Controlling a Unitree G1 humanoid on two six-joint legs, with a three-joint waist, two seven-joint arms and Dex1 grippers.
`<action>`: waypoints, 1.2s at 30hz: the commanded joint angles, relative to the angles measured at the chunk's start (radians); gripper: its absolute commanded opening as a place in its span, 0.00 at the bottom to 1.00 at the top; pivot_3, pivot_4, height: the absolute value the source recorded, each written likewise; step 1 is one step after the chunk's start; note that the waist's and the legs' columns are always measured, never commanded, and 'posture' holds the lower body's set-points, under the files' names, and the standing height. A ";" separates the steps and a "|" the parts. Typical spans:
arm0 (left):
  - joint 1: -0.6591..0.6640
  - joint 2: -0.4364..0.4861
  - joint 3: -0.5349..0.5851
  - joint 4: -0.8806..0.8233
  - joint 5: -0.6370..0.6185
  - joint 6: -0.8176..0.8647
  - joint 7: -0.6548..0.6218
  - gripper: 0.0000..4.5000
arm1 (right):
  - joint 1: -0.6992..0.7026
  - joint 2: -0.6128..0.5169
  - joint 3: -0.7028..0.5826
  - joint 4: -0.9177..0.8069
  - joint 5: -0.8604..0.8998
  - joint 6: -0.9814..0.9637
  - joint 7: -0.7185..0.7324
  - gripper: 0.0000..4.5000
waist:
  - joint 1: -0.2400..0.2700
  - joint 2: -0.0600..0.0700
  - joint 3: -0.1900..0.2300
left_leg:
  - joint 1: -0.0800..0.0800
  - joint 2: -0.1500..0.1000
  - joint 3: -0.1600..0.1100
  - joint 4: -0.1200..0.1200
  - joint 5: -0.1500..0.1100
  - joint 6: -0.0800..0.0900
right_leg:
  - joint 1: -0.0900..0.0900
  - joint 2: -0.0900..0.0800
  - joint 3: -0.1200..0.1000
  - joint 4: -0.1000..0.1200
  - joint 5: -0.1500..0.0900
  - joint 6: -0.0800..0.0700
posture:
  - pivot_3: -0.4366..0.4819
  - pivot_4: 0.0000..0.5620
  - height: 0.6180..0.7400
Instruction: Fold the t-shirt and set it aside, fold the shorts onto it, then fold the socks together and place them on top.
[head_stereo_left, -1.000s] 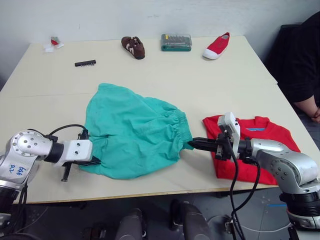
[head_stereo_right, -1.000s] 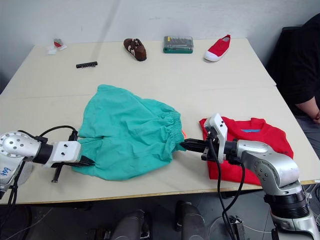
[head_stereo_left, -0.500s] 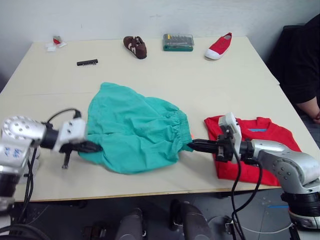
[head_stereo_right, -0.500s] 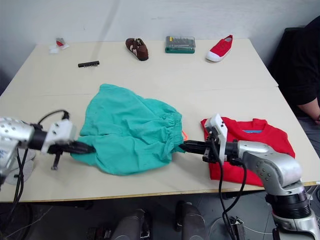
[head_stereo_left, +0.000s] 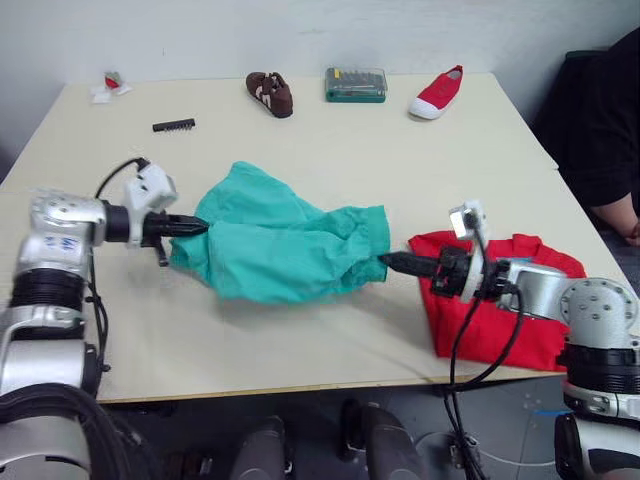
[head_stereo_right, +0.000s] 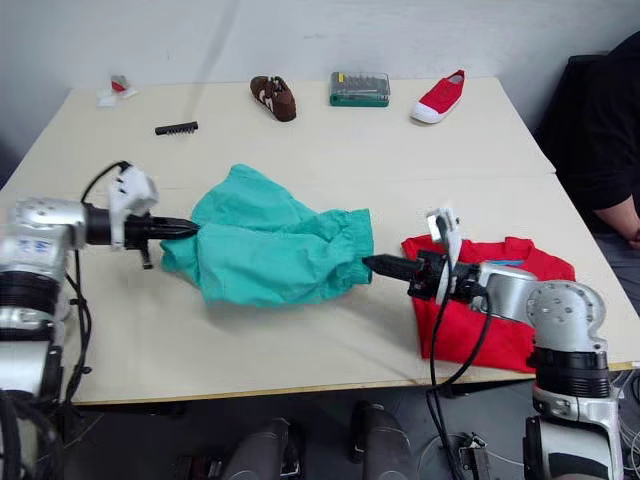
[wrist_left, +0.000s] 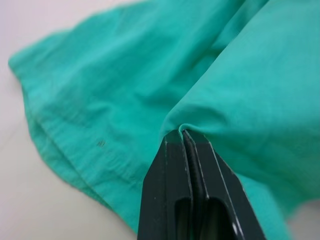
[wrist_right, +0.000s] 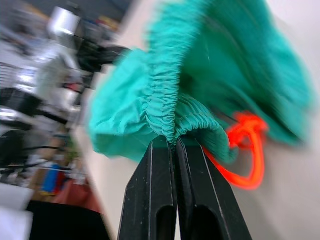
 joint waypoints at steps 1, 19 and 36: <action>-0.043 -0.017 0.012 0.063 0.051 -0.096 0.131 0.00 | 0.006 0.002 -0.018 0.003 -0.056 -0.028 -0.002 0.00 | -0.003 0.000 0.000 | -0.001 0.000 0.001 0.000 0.000 0.000 | -0.001 0.000 0.000 0.000 0.000 0.000 | 0.48 0.27 1.00; 0.270 0.205 0.197 -0.727 -0.308 0.213 -0.236 0.56 | 0.069 0.001 -0.073 -0.143 -0.072 -0.055 0.060 0.00 | -0.004 -0.001 0.000 | -0.003 0.001 0.005 0.000 0.001 0.000 | -0.007 0.001 0.005 0.002 0.000 0.000 | 0.48 0.27 1.00; 0.590 0.121 0.084 -0.899 -0.013 -0.238 -0.017 0.56 | 0.049 0.013 -0.078 -0.128 -0.067 -0.040 0.056 0.00 | 0.000 -0.001 0.000 | -0.001 0.001 0.005 0.000 0.001 -0.001 | -0.007 0.000 0.007 0.001 0.000 0.000 | 0.48 0.27 1.00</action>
